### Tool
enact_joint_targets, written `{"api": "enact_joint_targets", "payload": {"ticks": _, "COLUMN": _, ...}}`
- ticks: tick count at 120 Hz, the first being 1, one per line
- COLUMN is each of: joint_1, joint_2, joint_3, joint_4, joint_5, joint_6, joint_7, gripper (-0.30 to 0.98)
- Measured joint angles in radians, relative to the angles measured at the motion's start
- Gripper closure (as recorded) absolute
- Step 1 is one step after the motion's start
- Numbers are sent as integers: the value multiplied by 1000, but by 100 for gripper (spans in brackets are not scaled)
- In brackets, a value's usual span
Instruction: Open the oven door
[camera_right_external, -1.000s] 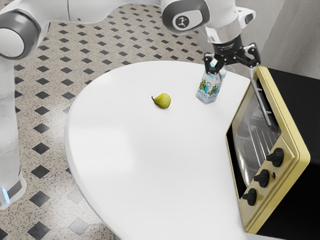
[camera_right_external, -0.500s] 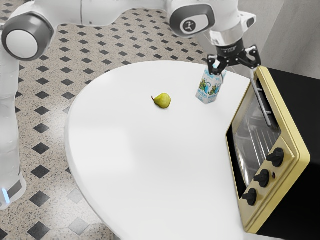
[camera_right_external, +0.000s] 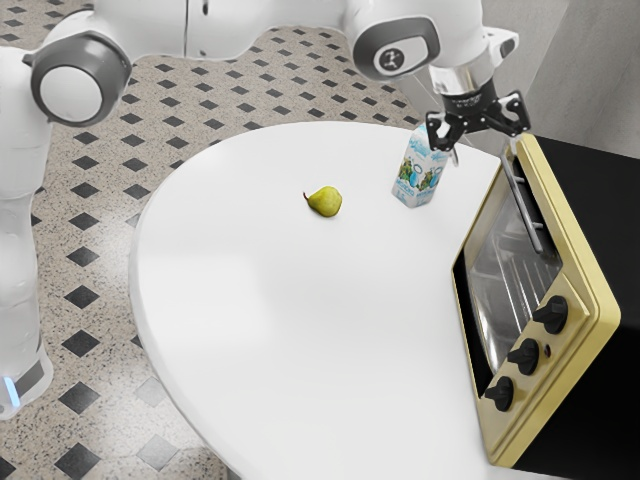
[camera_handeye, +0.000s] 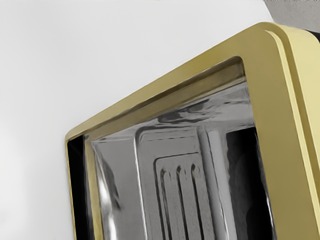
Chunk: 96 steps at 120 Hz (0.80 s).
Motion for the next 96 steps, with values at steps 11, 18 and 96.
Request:
{"api": "enact_joint_targets", "payload": {"ticks": 11, "joint_1": 1, "joint_2": 12, "joint_3": 8, "joint_4": 2, "joint_5": 0, "joint_6": 6, "joint_7": 7, "gripper": 0}}
{"api": "enact_joint_targets", "payload": {"ticks": 18, "joint_1": 1, "joint_2": 18, "joint_3": 12, "joint_4": 3, "joint_5": 0, "joint_6": 10, "joint_7": 11, "gripper": 0}}
{"api": "enact_joint_targets", "payload": {"ticks": 96, "joint_1": 0, "joint_2": 71, "joint_3": 23, "joint_4": 22, "joint_5": -4, "joint_6": 49, "joint_7": 52, "gripper": 0}}
